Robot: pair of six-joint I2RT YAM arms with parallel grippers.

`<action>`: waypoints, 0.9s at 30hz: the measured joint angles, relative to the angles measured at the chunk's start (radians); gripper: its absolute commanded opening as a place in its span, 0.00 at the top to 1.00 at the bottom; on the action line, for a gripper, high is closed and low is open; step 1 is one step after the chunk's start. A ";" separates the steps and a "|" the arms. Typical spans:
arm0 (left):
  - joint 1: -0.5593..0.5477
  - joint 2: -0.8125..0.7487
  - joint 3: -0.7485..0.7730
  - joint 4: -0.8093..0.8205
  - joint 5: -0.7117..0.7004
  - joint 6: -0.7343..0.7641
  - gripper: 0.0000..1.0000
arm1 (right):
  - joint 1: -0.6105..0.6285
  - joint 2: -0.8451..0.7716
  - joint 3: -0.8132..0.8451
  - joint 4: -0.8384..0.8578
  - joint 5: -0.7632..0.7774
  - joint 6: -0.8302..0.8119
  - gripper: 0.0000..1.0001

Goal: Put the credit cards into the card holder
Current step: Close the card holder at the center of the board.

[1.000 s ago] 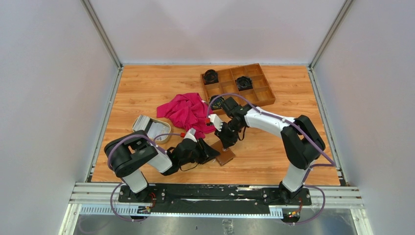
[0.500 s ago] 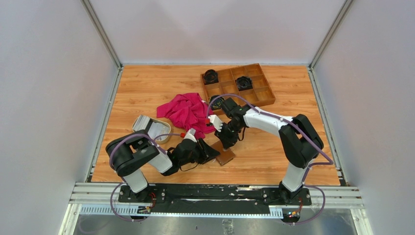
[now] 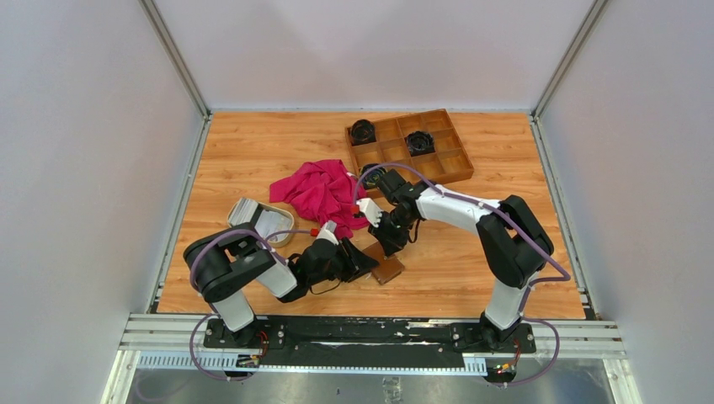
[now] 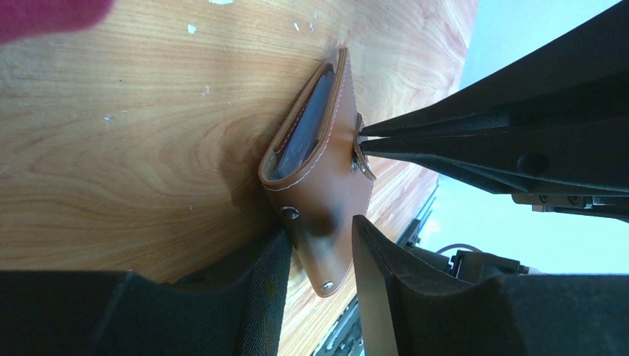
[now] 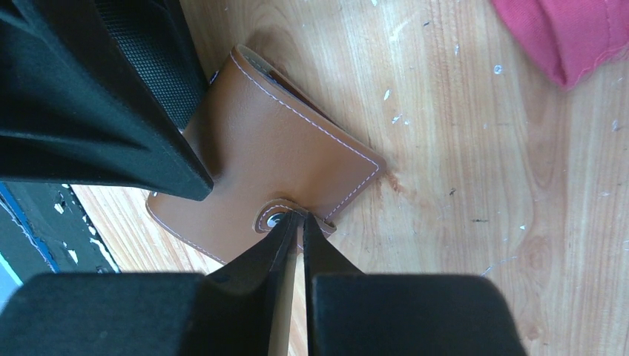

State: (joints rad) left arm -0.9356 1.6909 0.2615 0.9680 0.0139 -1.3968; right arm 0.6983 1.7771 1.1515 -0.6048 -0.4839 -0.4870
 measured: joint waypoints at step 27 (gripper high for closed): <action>0.003 0.055 -0.023 0.100 0.000 -0.036 0.64 | 0.180 -0.076 -0.078 0.120 0.310 0.028 1.00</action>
State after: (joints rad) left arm -0.9325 1.7458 0.2382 1.0679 0.0139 -1.4330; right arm 0.8780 1.7008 1.0737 -0.4850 -0.1738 -0.4591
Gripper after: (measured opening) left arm 0.380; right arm 0.007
